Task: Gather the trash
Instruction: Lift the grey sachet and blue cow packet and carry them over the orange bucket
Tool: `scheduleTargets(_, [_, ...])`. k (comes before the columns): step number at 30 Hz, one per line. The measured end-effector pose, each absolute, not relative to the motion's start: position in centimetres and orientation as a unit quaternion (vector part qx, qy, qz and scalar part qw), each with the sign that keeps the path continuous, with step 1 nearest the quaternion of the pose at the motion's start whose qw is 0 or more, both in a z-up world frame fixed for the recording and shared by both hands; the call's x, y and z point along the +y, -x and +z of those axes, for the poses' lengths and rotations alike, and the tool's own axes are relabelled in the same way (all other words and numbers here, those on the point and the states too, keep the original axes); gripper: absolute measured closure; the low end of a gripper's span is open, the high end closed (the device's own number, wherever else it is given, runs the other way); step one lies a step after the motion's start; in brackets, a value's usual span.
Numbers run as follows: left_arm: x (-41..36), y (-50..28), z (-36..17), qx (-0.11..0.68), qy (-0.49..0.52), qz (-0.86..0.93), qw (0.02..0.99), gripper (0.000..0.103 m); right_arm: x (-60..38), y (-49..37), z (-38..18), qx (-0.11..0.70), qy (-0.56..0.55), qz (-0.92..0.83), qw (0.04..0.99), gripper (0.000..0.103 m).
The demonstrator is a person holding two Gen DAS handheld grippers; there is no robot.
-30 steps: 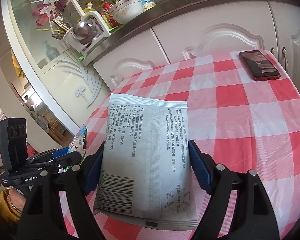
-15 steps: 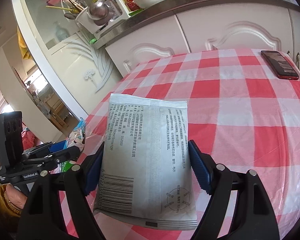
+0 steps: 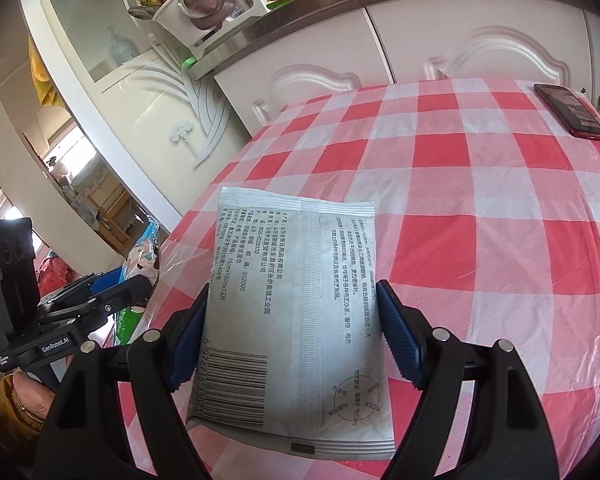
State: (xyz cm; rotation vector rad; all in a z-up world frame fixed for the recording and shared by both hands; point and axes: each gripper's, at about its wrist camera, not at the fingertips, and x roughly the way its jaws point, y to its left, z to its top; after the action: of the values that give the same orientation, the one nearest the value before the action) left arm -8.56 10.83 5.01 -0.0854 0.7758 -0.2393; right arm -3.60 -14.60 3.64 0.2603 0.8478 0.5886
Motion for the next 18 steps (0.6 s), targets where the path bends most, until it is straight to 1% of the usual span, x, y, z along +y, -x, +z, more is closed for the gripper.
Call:
scheduleTargets(9, [13.8,8.9,4.9,0.376,0.064,-0.093,0.920,0.050,-12.6,4.1,4.3,0.408,-0.105,0.279,0.863,0.025])
scheduleTargets(18, [16.9,9.1,5.1,0.372,0.061,-0.042,0.925,0.050,-10.3,4.2,4.8,0.410,-0.088,0.285,0.862,0.025])
